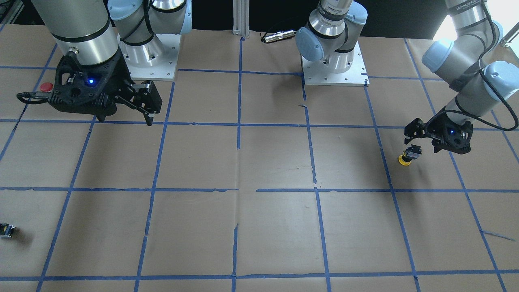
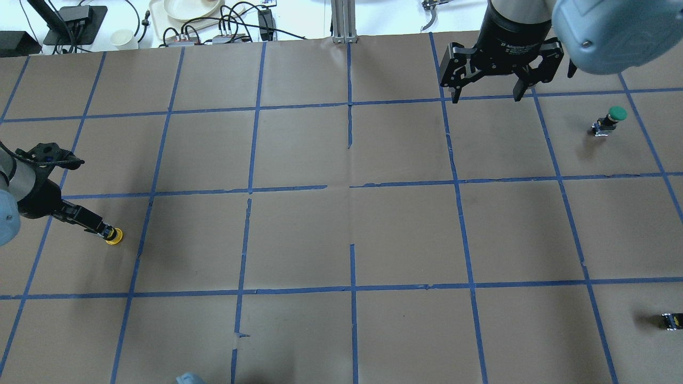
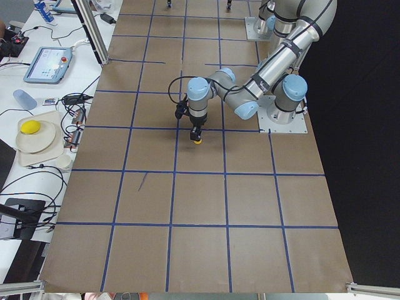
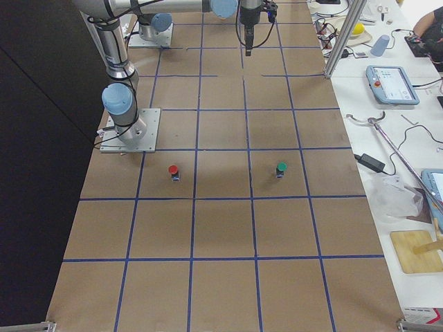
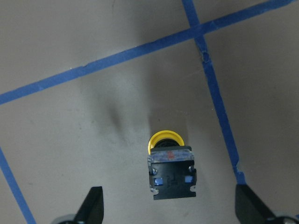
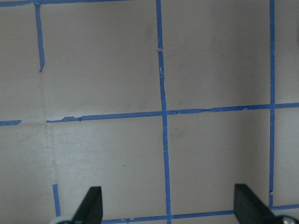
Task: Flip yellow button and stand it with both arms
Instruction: 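Lower the left gripper and close it on the yellow button's base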
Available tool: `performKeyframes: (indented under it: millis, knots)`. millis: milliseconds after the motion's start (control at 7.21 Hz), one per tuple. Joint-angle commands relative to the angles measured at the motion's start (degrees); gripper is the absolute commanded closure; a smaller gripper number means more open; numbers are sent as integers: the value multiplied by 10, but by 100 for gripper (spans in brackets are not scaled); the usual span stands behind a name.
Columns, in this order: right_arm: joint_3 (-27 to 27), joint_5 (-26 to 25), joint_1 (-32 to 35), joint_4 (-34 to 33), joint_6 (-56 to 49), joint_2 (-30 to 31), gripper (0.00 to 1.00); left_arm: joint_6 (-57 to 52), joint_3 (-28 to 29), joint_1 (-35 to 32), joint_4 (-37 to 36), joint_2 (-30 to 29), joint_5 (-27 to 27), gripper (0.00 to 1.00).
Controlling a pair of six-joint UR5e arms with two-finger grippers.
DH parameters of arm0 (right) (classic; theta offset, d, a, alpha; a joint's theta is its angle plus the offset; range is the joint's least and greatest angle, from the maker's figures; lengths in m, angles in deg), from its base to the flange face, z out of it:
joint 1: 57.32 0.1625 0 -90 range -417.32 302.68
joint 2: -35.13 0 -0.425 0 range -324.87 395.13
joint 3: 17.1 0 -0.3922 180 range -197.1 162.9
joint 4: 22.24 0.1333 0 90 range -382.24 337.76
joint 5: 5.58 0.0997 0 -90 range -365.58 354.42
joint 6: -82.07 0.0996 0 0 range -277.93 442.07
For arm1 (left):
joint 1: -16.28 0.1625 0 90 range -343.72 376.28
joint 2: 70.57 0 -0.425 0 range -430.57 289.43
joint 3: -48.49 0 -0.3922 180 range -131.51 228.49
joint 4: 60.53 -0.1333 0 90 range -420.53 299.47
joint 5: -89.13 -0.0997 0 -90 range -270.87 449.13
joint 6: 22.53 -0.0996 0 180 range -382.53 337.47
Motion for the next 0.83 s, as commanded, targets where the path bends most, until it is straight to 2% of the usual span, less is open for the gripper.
performKeyframes:
  millis: [0,416,555,693]
  knots:
    - [-1,0,0,-1,0,-1,0,52,1,-1,-1,-11,1,10]
    - [0,0,0,-1,0,0,0,70,1,-4,-2,-26,-2,13]
    - [-1,0,0,0,0,0,0,69,1,-4,-1,-27,-3,19]
    - [0,0,0,0,0,0,0,66,1,-4,0,-27,-2,38]
